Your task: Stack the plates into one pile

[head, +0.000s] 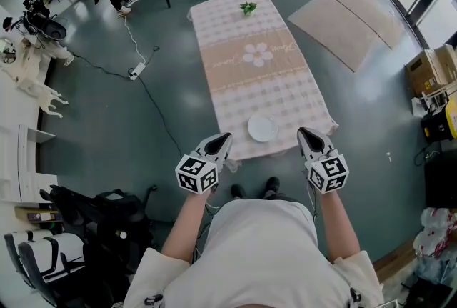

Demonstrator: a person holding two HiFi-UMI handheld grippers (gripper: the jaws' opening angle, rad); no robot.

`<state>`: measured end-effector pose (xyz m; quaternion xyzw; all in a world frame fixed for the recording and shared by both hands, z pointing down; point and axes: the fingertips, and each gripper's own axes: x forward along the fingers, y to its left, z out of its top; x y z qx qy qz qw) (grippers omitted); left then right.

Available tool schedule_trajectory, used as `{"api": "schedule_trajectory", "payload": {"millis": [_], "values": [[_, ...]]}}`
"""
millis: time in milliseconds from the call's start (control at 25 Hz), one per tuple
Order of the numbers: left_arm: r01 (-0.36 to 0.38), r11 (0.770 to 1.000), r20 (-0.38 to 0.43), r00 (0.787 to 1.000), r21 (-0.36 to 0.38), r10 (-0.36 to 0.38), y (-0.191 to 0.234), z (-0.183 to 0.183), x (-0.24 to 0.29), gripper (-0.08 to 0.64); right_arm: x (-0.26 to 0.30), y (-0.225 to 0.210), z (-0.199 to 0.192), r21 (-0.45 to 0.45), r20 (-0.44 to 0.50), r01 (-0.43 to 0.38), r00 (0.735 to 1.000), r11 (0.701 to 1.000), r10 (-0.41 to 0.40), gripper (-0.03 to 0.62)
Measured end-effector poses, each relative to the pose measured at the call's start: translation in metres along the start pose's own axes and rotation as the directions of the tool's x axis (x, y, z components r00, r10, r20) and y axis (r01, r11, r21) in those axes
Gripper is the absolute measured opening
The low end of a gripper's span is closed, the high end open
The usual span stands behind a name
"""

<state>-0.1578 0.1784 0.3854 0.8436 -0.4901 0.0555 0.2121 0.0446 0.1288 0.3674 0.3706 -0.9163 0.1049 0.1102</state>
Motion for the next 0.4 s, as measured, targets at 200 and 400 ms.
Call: {"api": "schedule_trajectory", "payload": {"millis": [200,400], "values": [[0.004,1.0,0.0,1.0,-0.005,-0.004,-0.0005,0.0009,0.0018,0.008,0.0004,0.0007,0.0007,-0.004,-0.007,-0.003,1.0,1.0,0.003,0.04],[0.009,1.0,0.002,1.0,-0.011,-0.009,-0.0051,0.0019,0.0056,0.008,-0.003,-0.0023,0.0023,-0.011,-0.007,-0.001,1.0,1.0,0.001,0.04]]}}
